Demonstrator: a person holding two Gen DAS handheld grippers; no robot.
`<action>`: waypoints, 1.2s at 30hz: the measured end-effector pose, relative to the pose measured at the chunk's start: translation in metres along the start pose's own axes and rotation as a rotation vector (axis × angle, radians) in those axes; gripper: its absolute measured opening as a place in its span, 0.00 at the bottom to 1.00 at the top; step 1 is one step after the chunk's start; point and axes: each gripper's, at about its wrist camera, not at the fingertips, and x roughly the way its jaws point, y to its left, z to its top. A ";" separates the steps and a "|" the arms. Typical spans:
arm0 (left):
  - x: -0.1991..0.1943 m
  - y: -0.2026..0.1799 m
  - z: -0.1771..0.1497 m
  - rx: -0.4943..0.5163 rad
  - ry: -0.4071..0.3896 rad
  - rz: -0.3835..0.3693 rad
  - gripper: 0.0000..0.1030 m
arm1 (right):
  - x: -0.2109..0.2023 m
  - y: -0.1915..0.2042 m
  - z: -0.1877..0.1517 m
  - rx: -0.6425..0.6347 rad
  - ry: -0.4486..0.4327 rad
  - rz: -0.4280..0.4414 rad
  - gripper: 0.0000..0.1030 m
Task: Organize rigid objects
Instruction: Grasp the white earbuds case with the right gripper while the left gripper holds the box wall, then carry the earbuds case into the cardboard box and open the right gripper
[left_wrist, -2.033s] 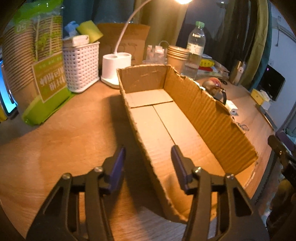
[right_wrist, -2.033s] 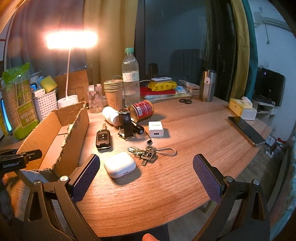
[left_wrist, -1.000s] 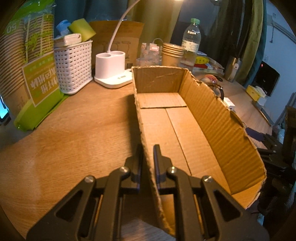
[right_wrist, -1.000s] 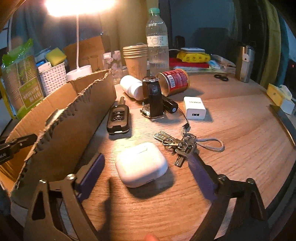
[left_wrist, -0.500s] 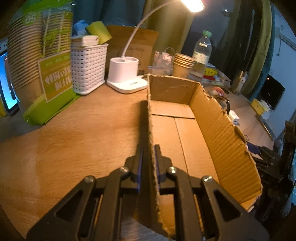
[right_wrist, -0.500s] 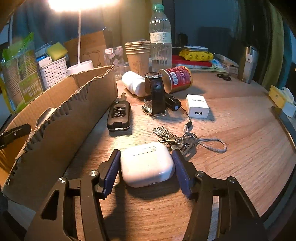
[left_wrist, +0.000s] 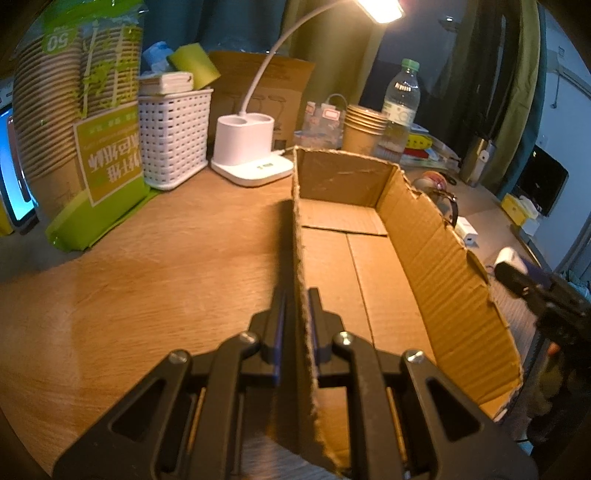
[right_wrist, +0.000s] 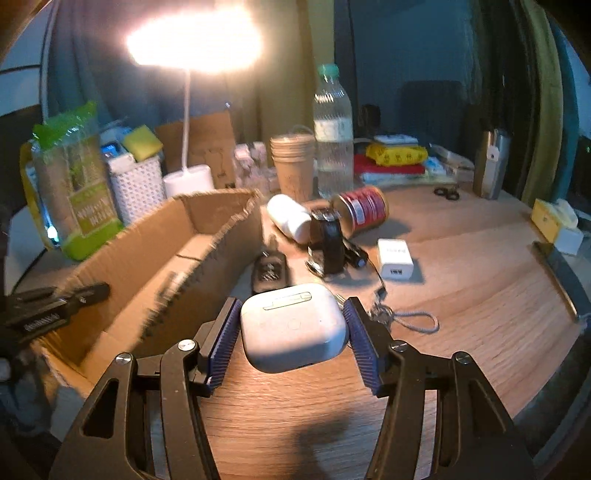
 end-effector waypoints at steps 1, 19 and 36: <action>0.000 0.000 0.000 0.002 -0.001 0.001 0.11 | -0.005 0.004 0.002 -0.006 -0.013 0.009 0.58; -0.002 0.000 -0.001 -0.002 -0.006 -0.001 0.11 | -0.027 0.071 0.012 -0.112 -0.053 0.196 0.58; -0.003 0.002 0.000 -0.012 -0.008 -0.008 0.11 | -0.003 0.101 -0.009 -0.183 0.054 0.272 0.58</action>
